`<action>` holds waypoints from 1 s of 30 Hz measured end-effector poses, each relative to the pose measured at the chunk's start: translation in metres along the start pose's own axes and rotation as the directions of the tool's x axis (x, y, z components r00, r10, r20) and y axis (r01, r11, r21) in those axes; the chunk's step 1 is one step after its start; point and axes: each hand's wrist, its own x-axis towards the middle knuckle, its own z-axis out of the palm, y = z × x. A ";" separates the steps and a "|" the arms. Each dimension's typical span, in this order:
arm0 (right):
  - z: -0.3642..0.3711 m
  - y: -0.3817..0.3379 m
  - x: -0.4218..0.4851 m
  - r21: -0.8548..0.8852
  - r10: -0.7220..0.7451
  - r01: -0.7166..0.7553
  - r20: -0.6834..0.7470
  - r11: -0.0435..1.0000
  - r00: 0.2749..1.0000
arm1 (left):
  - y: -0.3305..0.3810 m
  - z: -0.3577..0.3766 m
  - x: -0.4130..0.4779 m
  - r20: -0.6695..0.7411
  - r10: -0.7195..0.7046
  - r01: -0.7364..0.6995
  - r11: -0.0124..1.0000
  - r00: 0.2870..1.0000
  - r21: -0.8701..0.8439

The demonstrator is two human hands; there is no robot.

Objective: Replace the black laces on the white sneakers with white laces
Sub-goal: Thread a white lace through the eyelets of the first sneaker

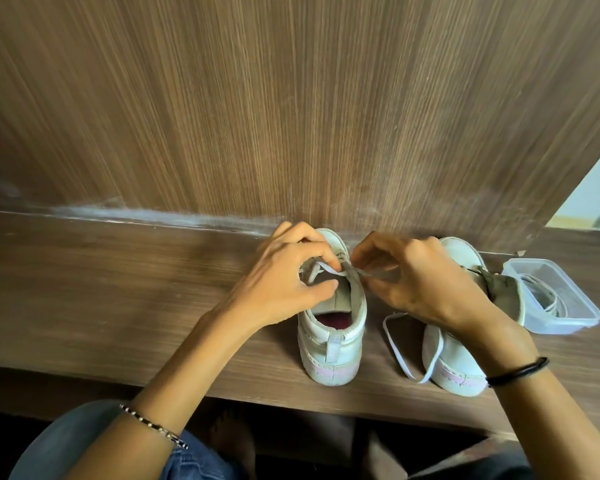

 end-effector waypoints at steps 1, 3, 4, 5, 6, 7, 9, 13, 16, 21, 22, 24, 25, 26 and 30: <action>0.000 0.001 0.000 -0.031 -0.021 0.021 -0.018 0.999 1.000 | 0.000 0.001 0.000 -0.030 0.056 -0.054 0.996 0.998 0.071; -0.001 0.001 -0.001 -0.082 -0.043 0.039 -0.051 0.996 0.998 | 0.002 0.003 0.000 -0.070 0.138 -0.125 0.978 0.988 0.165; -0.001 0.001 -0.002 -0.095 -0.047 0.041 -0.060 0.995 0.997 | 0.003 0.003 0.000 -0.085 0.164 -0.145 0.971 0.983 0.189; -0.001 0.001 -0.002 -0.104 -0.051 0.044 -0.064 0.994 0.997 | 0.003 0.003 0.000 -0.097 0.187 -0.163 0.962 0.978 0.217; -0.001 0.001 -0.002 -0.110 -0.058 0.051 -0.068 0.993 0.996 | 0.003 0.003 0.000 -0.108 0.208 -0.176 0.952 0.972 0.250; -0.001 0.001 -0.003 -0.120 -0.068 0.060 -0.071 0.991 0.995 | 0.002 0.004 0.000 -0.117 0.225 -0.186 0.943 0.967 0.277; 0.001 0.001 -0.002 -0.172 -0.107 0.093 -0.072 0.981 0.992 | 0.001 0.006 0.001 -0.130 0.252 -0.205 0.934 0.959 0.293; 0.007 0.002 -0.003 -0.252 -0.153 0.127 -0.085 0.959 0.985 | 0.001 0.008 0.002 -0.141 0.291 -0.237 0.920 0.946 0.311; 0.006 0.005 -0.003 -0.265 -0.181 0.157 -0.066 0.951 0.981 | 0.001 0.007 0.002 -0.138 0.285 -0.236 0.927 0.948 0.291; 0.003 0.013 -0.001 -0.194 -0.191 0.183 -0.022 0.964 0.981 | -0.001 0.008 0.002 -0.120 0.262 -0.229 0.944 0.958 0.236; 0.003 0.013 -0.001 -0.159 -0.176 0.169 -0.032 0.973 0.984 | -0.002 0.009 0.002 -0.120 0.256 -0.224 0.947 0.959 0.229; 0.003 0.013 -0.002 -0.102 -0.139 0.135 -0.034 0.986 0.990 | -0.002 0.010 0.001 -0.128 0.235 -0.204 0.954 0.963 0.219; 0.003 0.011 -0.002 -0.076 -0.117 0.115 -0.026 0.991 0.993 | -0.001 0.011 0.001 -0.138 0.216 -0.185 0.961 0.967 0.207; 0.003 0.010 -0.002 -0.052 -0.087 0.086 -0.017 0.995 0.996 | 0.000 0.013 0.001 -0.151 0.188 -0.159 0.970 0.971 0.185; 0.004 0.003 0.002 0.039 0.162 -0.167 0.101 0.985 0.982 | 0.004 0.022 0.003 -0.179 -0.022 0.019 1.000 0.984 -0.017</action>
